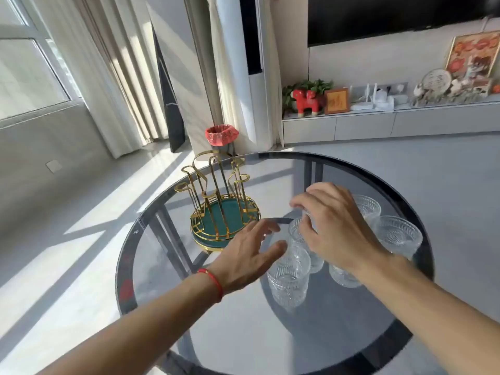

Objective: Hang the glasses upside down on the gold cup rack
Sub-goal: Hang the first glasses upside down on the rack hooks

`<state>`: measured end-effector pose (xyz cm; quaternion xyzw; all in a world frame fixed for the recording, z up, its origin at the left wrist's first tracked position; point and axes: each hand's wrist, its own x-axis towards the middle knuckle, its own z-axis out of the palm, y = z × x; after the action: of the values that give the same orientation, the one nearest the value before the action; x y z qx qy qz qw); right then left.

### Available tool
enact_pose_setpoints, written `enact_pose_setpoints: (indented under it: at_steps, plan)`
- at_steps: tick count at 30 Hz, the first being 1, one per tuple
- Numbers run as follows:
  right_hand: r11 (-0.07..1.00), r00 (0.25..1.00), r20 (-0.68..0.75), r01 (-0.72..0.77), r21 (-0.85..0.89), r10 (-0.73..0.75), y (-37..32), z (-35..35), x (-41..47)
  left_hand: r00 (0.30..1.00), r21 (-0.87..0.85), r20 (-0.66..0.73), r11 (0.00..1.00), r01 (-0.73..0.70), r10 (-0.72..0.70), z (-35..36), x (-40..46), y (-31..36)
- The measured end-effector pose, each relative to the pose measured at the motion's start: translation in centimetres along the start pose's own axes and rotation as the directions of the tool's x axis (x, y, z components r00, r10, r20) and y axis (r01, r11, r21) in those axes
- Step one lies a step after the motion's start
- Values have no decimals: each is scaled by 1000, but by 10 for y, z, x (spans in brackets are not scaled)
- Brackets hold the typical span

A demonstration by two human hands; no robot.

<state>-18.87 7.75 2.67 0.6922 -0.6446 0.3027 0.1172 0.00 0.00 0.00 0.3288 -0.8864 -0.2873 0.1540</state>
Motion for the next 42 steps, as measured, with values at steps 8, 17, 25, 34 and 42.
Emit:
enact_pose_setpoints:
  at_steps: [8,17,25,34,42]
  plan:
    - [984,986,-8,166,-63,-166,-34,-33,-74,998,77,-35,996,-54,57,21,-49,15]
    - [963,996,-84,15,267,8,-36,8,-95,993,-170,-111,985,25,-45,41,-28,0]
    - [856,988,139,-127,501,65,-38,26,-80,936,-627,-217,774,83,-276,23,-31,-8]
    - [743,915,215,-402,535,340,-47,28,-10,962,-986,-11,162,35,-272,0,-10,-22]
    - [436,738,494,-672,599,459,-47,34,28,985,-998,-6,64,6,-173,-15,1,-38]
